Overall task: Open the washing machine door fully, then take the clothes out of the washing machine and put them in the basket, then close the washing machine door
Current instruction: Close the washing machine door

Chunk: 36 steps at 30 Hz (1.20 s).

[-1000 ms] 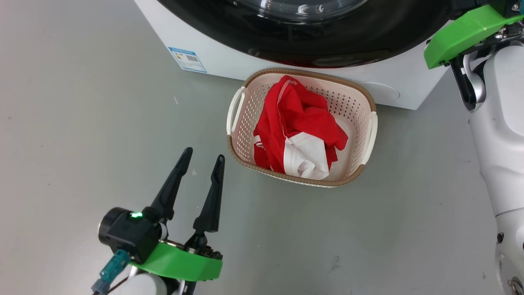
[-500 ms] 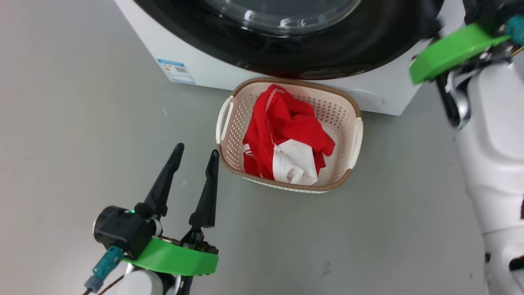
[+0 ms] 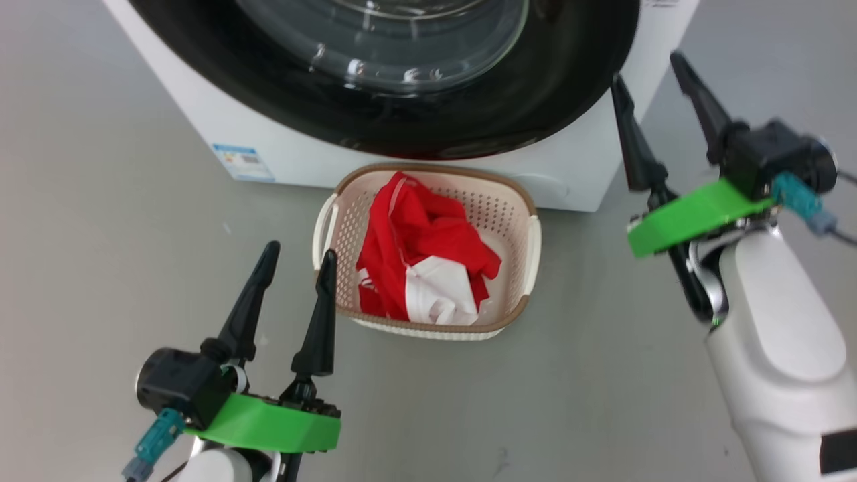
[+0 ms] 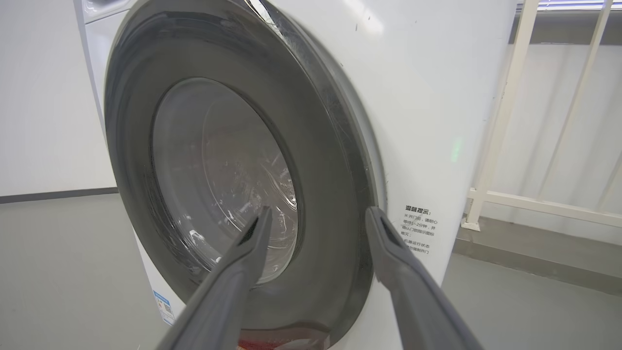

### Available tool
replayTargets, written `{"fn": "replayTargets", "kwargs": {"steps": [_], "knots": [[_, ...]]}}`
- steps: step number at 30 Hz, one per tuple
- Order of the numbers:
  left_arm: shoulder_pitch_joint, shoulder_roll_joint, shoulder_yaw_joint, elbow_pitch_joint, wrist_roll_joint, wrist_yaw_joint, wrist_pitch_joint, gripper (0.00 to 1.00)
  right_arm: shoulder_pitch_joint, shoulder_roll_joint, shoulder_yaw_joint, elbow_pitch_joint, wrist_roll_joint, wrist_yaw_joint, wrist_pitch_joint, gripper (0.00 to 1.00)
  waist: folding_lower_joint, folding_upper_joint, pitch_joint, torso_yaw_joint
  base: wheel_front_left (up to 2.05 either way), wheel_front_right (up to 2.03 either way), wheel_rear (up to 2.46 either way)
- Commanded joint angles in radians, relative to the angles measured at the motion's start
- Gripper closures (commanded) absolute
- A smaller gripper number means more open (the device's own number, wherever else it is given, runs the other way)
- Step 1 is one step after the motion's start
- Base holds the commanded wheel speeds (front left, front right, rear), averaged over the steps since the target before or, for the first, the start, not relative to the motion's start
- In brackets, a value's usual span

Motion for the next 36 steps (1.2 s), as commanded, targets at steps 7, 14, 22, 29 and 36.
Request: {"fn": "replayTargets", "kwargs": {"steps": [7, 14, 22, 29, 36], "knots": [[0.036, 0.011, 0.054, -0.016, 0.019, 0.002, -0.008, 0.0, 0.161, 0.021, -0.026, -0.142, -0.005, -0.004, -0.006, 0.0, 0.0, 0.0, -0.084, -0.076, 0.0, 0.0, 0.0], [0.064, 0.011, 0.078, -0.021, 0.035, -0.003, -0.008, 0.0, 0.308, 0.022, -0.087, -0.235, -0.025, -0.004, -0.006, 0.0, 0.0, 0.0, -0.125, -0.111, 0.0, 0.0, 0.0], [0.097, 0.011, 0.114, -0.019, 0.058, -0.005, -0.008, 0.0, 0.426, 0.022, -0.128, -0.287, -0.023, -0.004, -0.006, 0.0, 0.0, 0.0, -0.166, -0.139, 0.0, 0.0, 0.0], [0.142, 0.011, 0.14, -0.018, 0.088, -0.004, -0.008, 0.0, 0.519, 0.022, -0.157, -0.321, -0.01, -0.004, -0.006, 0.0, 0.0, 0.0, -0.226, -0.155, 0.0, 0.0, 0.0], [0.187, 0.013, 0.164, -0.015, 0.109, -0.008, -0.008, 0.0, 0.613, 0.022, -0.183, -0.353, -0.002, -0.004, -0.006, 0.0, 0.0, 0.0, -0.273, -0.162, 0.0, 0.0, 0.0]]}}
